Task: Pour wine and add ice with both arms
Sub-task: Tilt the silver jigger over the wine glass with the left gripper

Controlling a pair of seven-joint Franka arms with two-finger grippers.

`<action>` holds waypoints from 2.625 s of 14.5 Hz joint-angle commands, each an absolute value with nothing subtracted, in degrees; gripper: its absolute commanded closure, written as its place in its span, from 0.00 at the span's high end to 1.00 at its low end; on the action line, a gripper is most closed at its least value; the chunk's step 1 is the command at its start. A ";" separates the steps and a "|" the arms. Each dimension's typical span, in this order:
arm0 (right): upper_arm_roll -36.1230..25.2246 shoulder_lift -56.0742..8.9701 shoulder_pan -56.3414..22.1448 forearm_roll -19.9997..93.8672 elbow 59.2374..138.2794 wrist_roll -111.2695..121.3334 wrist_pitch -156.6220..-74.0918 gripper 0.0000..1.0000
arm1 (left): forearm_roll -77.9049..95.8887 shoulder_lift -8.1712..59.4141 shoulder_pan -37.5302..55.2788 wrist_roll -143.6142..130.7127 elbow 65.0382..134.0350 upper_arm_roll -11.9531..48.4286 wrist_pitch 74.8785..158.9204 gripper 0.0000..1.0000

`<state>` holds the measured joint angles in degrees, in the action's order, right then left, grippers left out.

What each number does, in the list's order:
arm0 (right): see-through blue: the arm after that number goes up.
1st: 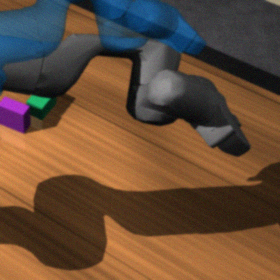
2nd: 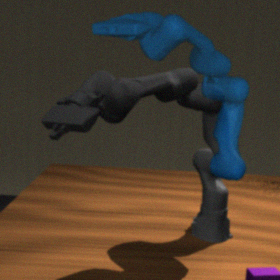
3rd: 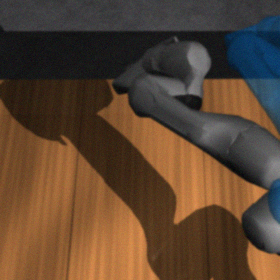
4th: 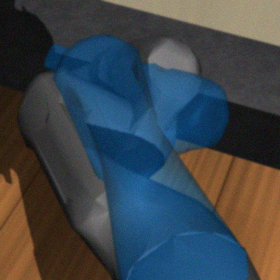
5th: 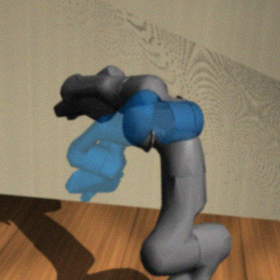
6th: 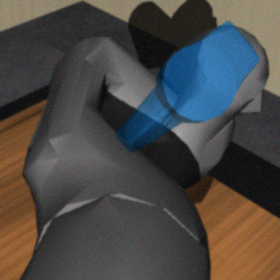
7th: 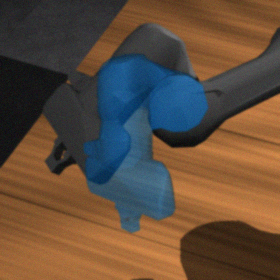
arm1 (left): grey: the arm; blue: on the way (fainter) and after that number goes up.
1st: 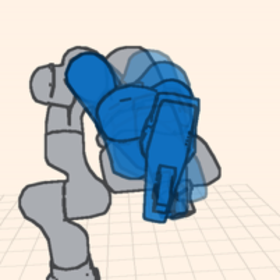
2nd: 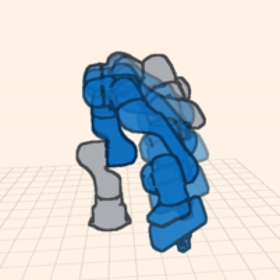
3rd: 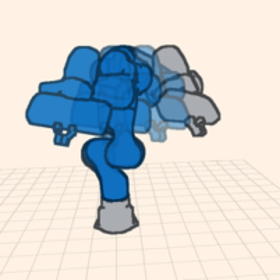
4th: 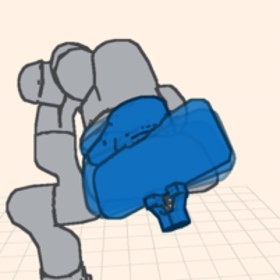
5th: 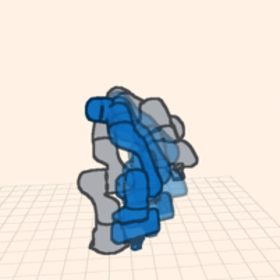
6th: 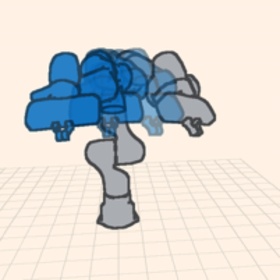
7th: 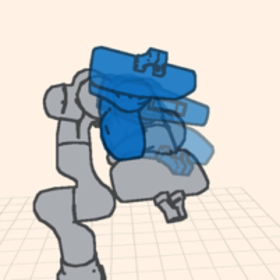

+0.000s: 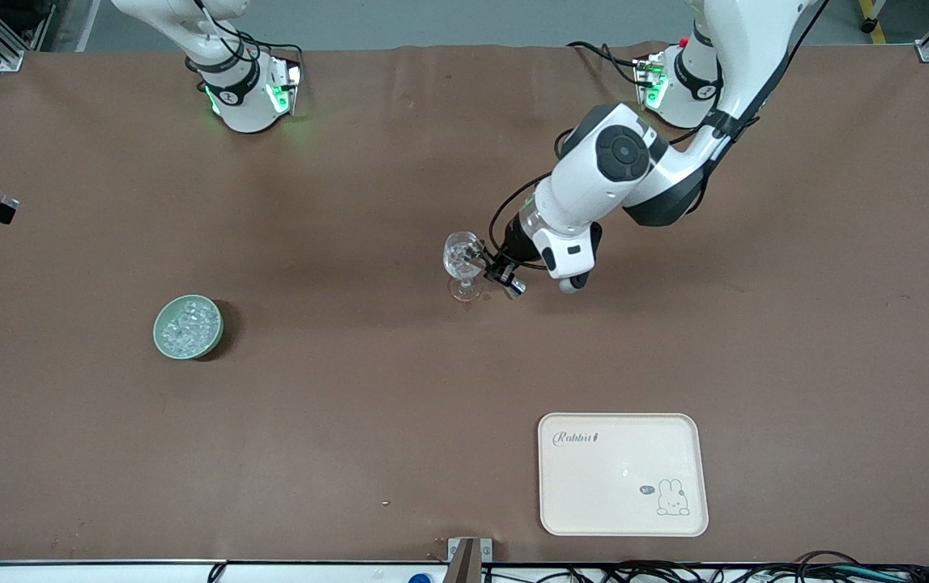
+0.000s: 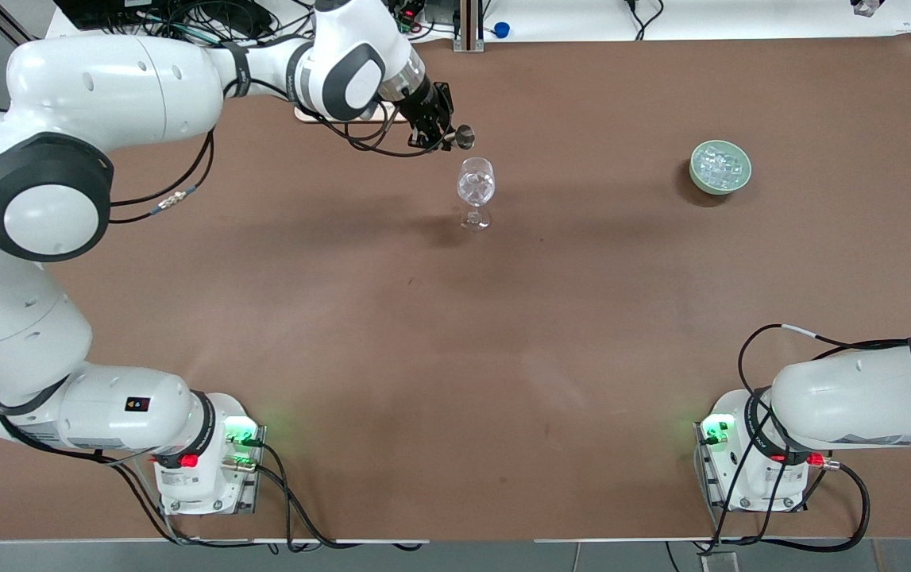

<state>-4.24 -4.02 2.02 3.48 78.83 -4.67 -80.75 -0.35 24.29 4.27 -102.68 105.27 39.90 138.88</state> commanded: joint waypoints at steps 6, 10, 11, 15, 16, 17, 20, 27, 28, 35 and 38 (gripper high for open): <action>-3.87 -3.34 2.11 3.34 79.89 -4.83 -81.39 0.02 | -20.72 24.70 5.01 -114.86 102.84 43.06 133.15 0.00; -3.87 -3.34 2.02 3.43 79.89 -4.92 -81.39 0.02 | -22.76 24.26 5.45 -115.49 101.96 43.50 131.50 0.00; -3.78 -3.34 2.02 3.51 79.89 -4.92 -81.39 0.02 | -24.42 24.26 5.62 -115.75 101.43 44.20 130.44 0.01; -3.78 -3.34 2.02 3.60 79.89 -4.92 -81.39 0.02 | -29.44 24.35 5.97 -116.28 101.69 45.35 129.29 0.01; -3.78 -3.34 2.02 3.60 79.98 -4.92 -81.39 0.02 | -31.71 24.35 6.41 -116.37 101.86 45.61 128.94 0.03; -3.78 -3.34 2.02 3.60 79.98 -4.92 -81.30 0.02 | -34.77 24.52 7.03 -116.45 101.87 45.79 127.20 0.04; -3.78 -3.34 2.02 3.60 79.98 -4.92 -81.39 0.02 | -40.67 24.96 7.47 -121.18 101.87 46.49 125.95 0.04; -3.69 -3.34 2.02 3.60 79.98 -4.92 -80.77 0.02 | -51.48 26.01 9.93 -132.79 101.87 46.58 123.94 0.04; -3.69 -3.34 2.02 3.60 79.98 -5.01 -80.77 0.02 | -53.07 26.54 10.28 -133.50 101.78 47.02 122.45 0.03; -3.60 -3.34 1.93 3.60 79.98 -5.01 -80.77 0.02 | -59.59 27.86 10.72 -138.69 101.78 49.48 117.51 0.02; -3.60 -3.43 1.93 3.69 80.07 -5.01 -80.68 0.02 | -59.07 27.95 10.20 -138.43 101.52 50.80 116.54 0.03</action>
<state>-3.99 -4.05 1.77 3.52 79.18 -4.68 -80.75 -57.96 27.52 10.53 -137.55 102.61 49.32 118.28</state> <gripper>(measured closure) 0.731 0.775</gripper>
